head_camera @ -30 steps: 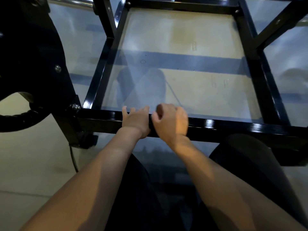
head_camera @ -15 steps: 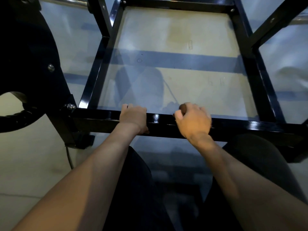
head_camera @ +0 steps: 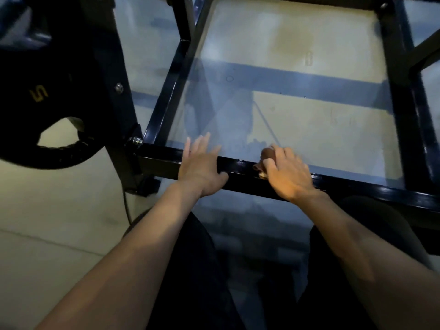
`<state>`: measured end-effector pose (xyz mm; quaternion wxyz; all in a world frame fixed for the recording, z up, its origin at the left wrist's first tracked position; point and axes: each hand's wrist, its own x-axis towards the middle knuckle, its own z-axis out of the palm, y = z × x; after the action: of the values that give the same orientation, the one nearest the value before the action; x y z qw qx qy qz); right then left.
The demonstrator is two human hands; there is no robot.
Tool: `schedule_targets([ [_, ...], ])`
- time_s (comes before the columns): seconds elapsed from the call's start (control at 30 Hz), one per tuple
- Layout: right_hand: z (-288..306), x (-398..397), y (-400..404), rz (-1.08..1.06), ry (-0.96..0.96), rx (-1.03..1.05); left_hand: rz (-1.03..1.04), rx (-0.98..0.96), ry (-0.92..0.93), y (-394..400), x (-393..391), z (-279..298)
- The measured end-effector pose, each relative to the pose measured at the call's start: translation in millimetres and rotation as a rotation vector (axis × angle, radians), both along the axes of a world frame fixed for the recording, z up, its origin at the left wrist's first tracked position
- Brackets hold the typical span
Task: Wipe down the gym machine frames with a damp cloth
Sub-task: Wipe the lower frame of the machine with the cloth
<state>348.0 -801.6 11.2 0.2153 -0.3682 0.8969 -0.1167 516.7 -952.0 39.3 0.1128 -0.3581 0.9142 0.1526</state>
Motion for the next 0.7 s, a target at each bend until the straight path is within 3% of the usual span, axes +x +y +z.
schedule_targets([
  [0.13, -2, 47, -45, 0.137, 0.063, -0.105, 0.662, 0.101, 0.472, -30, 47, 8],
  [0.27, -4, 116, -123, 0.311, 0.137, -0.178, 1.503, 0.647, 0.852, -45, 76, 12],
  [0.33, -4, 128, -140, 0.361, 0.099, -0.181, 1.751, 0.861, 1.016, -49, 88, 13],
  [0.43, -10, 115, -121, 0.301, 0.106, -0.236, 1.843, 1.052, 1.224, -66, 97, 4],
  [0.57, -7, 85, -77, 0.16, 0.137, -0.192, 1.715, 1.16, 1.224, -89, 102, -8],
  [0.7, -4, 96, -89, 0.091, 0.152, -0.144, 1.71, 1.206, 1.238, -96, 106, -13],
])
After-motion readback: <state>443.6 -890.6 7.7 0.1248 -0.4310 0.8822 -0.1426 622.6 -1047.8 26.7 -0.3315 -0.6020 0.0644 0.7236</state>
